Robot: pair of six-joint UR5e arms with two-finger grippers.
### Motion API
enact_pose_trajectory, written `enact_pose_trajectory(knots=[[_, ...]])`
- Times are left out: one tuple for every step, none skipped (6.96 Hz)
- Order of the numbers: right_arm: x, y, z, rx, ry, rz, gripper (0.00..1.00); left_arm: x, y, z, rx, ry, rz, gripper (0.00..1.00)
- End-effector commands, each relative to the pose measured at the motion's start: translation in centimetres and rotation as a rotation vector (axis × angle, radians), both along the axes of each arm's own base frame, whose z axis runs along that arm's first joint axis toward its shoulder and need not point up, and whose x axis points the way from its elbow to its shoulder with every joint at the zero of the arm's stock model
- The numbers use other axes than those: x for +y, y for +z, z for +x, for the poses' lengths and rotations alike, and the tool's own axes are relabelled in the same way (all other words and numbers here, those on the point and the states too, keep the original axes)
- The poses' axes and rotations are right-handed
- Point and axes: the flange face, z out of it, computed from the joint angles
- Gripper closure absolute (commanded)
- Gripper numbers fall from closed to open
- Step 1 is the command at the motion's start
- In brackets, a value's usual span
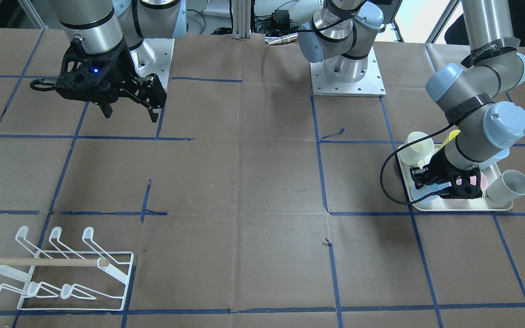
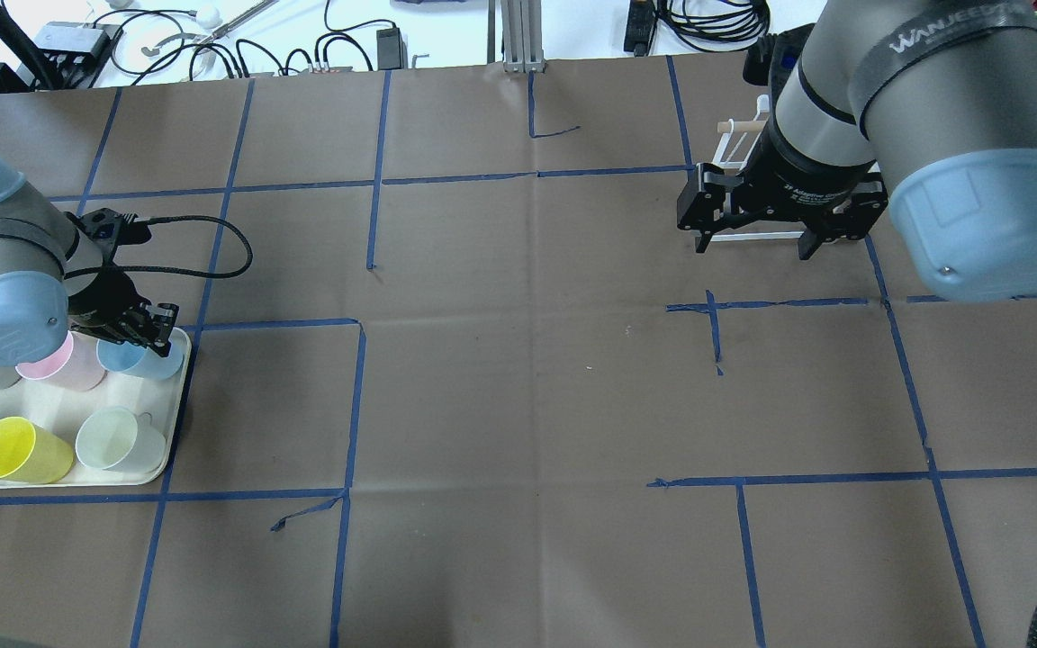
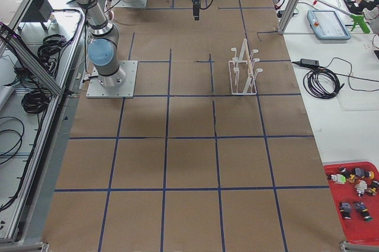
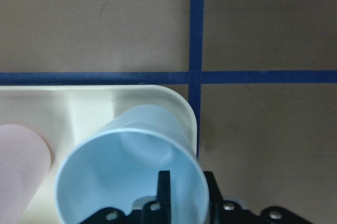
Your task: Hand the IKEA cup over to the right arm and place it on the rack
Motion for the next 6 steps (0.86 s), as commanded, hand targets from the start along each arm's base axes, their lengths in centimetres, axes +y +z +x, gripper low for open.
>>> enact_pose_trajectory(knots=[[0.1, -0.2, 0.0, 0.000, -0.001, 0.006, 0.00, -0.6, 4.0, 0.1, 0.006, -0.004, -0.029, 1.00], [0.1, -0.1, 0.0, 0.000, -0.002, 0.001, 0.00, -1.4, 8.9, 0.4, 0.012, -0.004, -0.006, 1.00], [0.0, 0.0, 0.0, 0.000, -0.002, 0.000, 0.00, -2.3, 13.0, 0.9, 0.024, -0.004, 0.022, 1.00], [0.0, 0.0, 0.0, 0.000, -0.002, 0.000, 0.00, -3.6, 16.2, 1.3, 0.044, -0.003, 0.041, 1.00], [-0.1, 0.0, 0.0, 0.000, -0.002, -0.002, 0.00, -5.0, 17.5, 1.5, 0.065, -0.006, 0.000, 1.00], [-0.4, 0.2, 0.1, -0.008, -0.006, -0.050, 0.00, -6.5, 17.3, 1.3, 0.127, -0.018, -0.042, 1.00]])
